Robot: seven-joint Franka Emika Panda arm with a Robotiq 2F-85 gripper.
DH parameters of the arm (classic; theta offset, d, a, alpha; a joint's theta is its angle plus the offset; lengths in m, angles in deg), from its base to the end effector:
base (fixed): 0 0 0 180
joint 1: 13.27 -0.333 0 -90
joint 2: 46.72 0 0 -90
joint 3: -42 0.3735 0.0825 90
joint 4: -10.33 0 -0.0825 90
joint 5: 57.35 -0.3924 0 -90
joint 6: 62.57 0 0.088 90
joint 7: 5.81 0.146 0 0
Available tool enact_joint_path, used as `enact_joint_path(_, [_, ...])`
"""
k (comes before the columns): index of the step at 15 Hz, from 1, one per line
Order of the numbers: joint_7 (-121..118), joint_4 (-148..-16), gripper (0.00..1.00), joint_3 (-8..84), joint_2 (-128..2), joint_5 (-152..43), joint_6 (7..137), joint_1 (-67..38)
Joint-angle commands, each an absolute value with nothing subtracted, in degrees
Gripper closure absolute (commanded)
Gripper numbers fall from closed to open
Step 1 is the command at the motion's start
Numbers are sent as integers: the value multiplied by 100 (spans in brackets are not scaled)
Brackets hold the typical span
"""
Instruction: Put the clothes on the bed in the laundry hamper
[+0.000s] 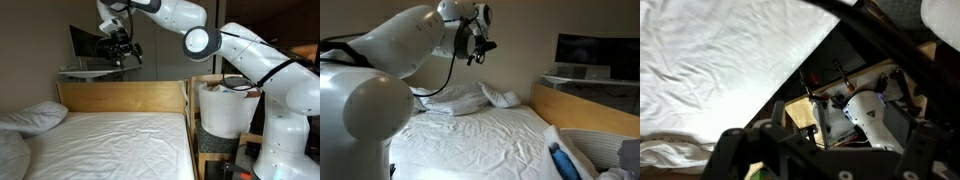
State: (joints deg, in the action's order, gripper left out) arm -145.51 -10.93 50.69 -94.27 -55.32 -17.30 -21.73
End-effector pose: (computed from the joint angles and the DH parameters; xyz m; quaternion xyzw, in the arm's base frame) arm 0.6750 0.1385 0.5759 -0.2182 -0.9541 0.0570 0.1972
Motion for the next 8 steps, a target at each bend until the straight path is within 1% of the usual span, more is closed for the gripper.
enact_joint_path(1, [-15245,-1107,0,5133,-9341,-5579,-1426,-2402])
enact_joint_path(5, [-15880,-1179,0,4946,-9327,-5251,-1101,-2782])
enact_joint_path(6, [-15462,-1072,0,5848,-9421,-4624,-1025,-2800])
enact_joint_path(7, [-15491,-1072,0,5936,-9446,-4504,-929,-2843])
enact_joint_path(8, [-15489,-1072,0,6246,-9469,-4276,-852,-2856])
